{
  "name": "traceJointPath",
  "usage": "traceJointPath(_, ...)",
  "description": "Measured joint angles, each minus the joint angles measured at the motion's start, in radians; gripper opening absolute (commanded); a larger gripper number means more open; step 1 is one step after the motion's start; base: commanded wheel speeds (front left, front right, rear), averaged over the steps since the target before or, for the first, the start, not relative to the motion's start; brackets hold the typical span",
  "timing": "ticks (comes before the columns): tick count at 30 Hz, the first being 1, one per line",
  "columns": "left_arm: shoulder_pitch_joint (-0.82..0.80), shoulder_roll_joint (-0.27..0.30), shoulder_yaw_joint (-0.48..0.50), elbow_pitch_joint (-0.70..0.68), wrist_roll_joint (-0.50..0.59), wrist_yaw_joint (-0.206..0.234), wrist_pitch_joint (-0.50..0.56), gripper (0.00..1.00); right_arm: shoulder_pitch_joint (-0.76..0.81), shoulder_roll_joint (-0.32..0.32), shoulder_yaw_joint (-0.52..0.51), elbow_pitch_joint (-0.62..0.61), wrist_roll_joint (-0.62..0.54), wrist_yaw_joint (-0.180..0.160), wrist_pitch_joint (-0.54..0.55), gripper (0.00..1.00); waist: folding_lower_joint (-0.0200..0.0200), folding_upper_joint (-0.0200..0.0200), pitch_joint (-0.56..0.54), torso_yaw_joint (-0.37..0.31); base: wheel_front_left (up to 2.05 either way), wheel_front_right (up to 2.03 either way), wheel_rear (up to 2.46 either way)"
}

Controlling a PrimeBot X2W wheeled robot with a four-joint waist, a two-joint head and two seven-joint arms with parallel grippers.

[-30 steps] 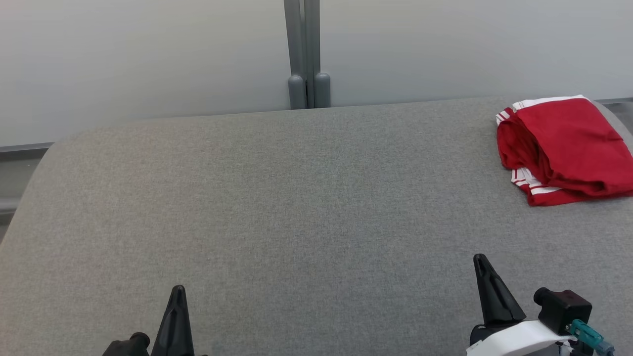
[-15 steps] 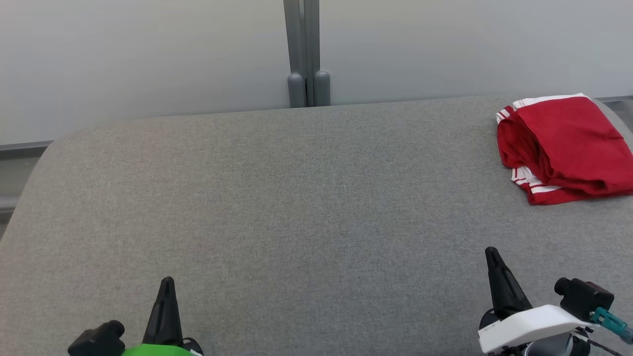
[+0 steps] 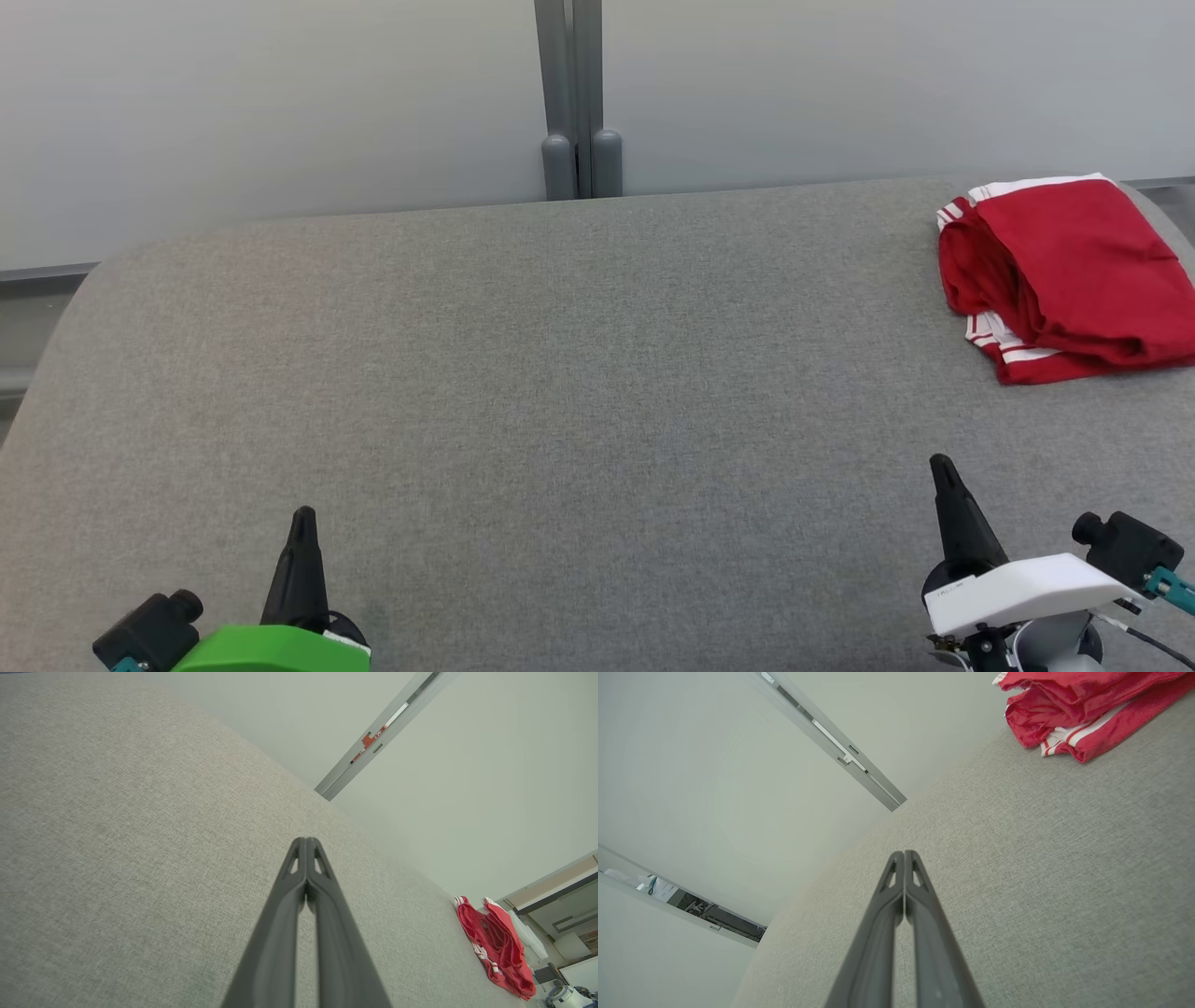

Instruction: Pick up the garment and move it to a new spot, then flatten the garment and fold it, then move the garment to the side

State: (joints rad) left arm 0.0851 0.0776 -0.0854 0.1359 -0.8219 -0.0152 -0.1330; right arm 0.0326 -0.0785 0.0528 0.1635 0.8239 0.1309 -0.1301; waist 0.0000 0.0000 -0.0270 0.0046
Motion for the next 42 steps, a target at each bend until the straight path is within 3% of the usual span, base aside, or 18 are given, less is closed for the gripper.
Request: traceJointPath(42, -0.101, 0.006, 0.081, 0.060, -0.480, -0.064, 0.114, 0.00, -0.076, -0.004, -0.067, 0.044, 0.472, 0.000, 0.117, 0.00, 0.0000, 0.0000, 0.015, -0.002, 0.00, 0.00, 0.00)
